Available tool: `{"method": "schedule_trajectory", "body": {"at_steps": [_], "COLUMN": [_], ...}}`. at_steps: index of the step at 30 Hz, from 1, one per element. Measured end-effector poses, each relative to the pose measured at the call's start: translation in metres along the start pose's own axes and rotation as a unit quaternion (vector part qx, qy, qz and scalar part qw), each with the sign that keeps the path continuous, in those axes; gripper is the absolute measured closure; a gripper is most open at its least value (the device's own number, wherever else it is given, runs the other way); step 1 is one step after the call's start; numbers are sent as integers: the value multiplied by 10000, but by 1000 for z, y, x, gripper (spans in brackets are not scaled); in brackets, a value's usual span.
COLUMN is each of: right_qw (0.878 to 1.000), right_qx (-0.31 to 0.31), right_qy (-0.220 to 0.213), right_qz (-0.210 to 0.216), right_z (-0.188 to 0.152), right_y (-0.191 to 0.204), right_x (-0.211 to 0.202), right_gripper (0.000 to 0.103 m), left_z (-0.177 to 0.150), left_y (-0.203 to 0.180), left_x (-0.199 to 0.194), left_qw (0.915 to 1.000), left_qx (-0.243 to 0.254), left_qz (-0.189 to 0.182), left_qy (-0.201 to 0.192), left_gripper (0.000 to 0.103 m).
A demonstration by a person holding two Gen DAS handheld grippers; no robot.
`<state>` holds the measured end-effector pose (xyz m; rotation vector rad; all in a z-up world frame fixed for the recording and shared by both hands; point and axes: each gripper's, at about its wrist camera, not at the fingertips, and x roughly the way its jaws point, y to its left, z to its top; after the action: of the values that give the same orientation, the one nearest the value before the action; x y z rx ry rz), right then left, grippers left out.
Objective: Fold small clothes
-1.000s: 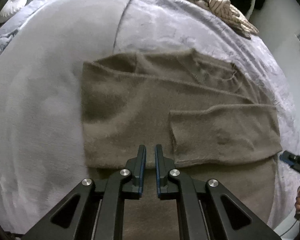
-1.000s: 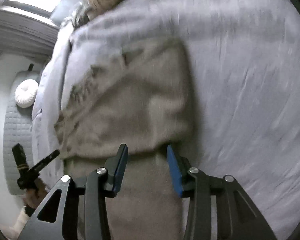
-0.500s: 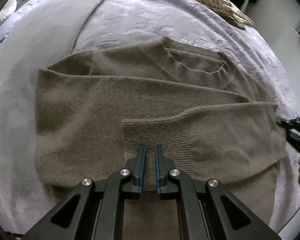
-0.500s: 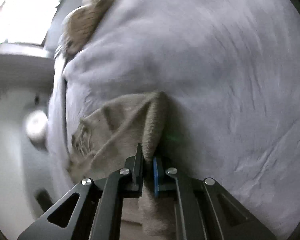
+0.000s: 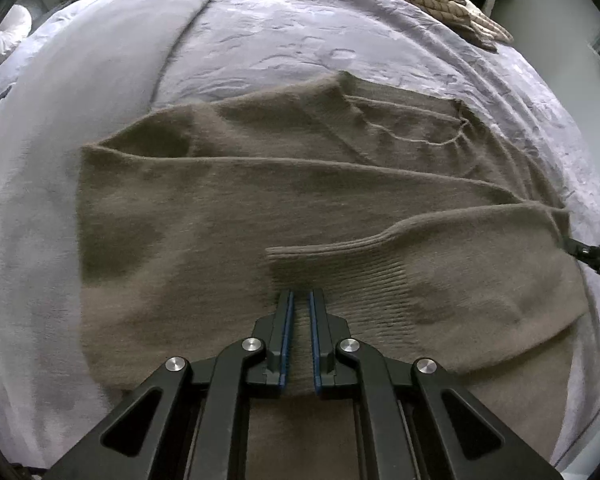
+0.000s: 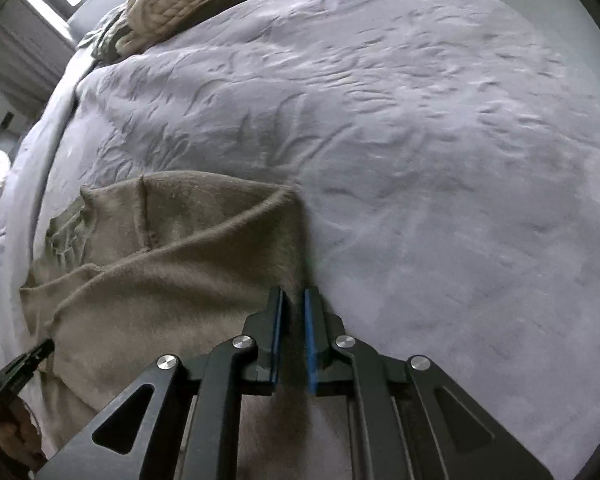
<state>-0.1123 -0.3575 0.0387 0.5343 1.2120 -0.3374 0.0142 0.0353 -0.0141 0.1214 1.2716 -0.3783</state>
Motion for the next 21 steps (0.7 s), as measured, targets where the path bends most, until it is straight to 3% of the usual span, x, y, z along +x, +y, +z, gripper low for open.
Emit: {"method": "schedule_trajectory", "body": {"at_steps": [2,6,12,16,21], "right_qw": [9999,9997,9982,9978,9985], "right_qx": [12,-59,-540,-544,-340], "right_qy": [-12,-6,163,389,378], "right_qz": [-112,224,204,49,210], "right_z": [-5,-23,-59,-73,-78], "right_y": [1,18,50,41,28], "right_x": [-14,-34,-30,-10,-11], "right_gripper": [93,93,93,94,94], "left_z": [-1,-5,-11,-17,-23], "left_y": [9,18,-2,-7,-1], "left_x": [-6,-22,-32,-6,-10], "left_qw": [9999,9999,9997,9998,9998], "left_qx": [-63,-128,138,85,58], "left_qz": [158,5,-138,76,112], "left_qy": [28,-33,-128,190,149], "left_gripper": [94,94,94,94,93]}}
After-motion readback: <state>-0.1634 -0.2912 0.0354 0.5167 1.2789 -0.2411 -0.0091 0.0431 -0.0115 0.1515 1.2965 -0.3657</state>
